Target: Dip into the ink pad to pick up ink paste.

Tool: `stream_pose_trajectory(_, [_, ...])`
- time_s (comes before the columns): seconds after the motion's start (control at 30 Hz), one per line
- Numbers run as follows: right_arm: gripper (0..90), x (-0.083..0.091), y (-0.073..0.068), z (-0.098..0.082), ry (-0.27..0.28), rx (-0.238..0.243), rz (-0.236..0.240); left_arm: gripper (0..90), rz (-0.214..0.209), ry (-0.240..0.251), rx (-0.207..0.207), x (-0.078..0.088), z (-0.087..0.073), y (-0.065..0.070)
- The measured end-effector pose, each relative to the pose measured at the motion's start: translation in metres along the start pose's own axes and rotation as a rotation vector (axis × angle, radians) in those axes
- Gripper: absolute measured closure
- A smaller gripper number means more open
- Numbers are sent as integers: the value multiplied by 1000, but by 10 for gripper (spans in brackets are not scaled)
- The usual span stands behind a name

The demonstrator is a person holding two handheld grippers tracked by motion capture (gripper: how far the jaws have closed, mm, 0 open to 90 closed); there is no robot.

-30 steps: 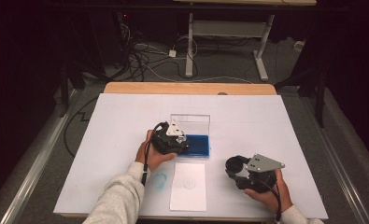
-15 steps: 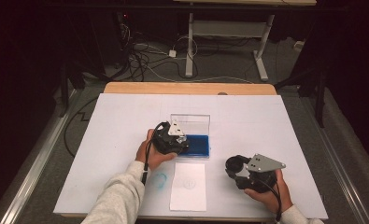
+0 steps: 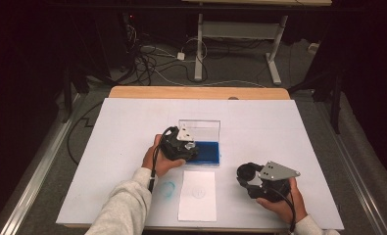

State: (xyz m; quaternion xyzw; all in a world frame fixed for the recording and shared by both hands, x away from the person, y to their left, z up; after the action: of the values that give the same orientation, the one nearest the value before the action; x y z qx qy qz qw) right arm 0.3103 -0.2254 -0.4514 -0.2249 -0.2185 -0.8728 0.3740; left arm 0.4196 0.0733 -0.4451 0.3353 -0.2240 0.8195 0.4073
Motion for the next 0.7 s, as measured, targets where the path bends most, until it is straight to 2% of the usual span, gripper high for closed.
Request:
stream_pose_trajectory(0.1, [380,0,1,0,1,-2,-2,545,12,-13,-6,1,2,1])
stream_pose_trajectory(0.17, [380,1,1,0,3,0,-4,545,66,-30,-37,3,4,3])
stream_pose_trajectory(0.47, [380,3,2,1,12,-2,-11,545,59,78,-6,35,14,0])
stream_pose_trajectory(0.7, [380,4,2,2,15,-2,-11,545,42,121,6,52,11,3])
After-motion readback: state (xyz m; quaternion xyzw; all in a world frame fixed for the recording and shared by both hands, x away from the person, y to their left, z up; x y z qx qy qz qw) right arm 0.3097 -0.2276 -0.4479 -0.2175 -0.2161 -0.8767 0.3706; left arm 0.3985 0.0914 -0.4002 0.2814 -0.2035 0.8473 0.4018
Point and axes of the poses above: each handheld gripper's, and its own axes: x roughly backward along the jaws, z roughly out of its top, y roughly to its right, the point moved 1 cm from there along -x, roughly forward along the jaws, and after that the axes turned 3 degrees about x, right-handed, at the moved point
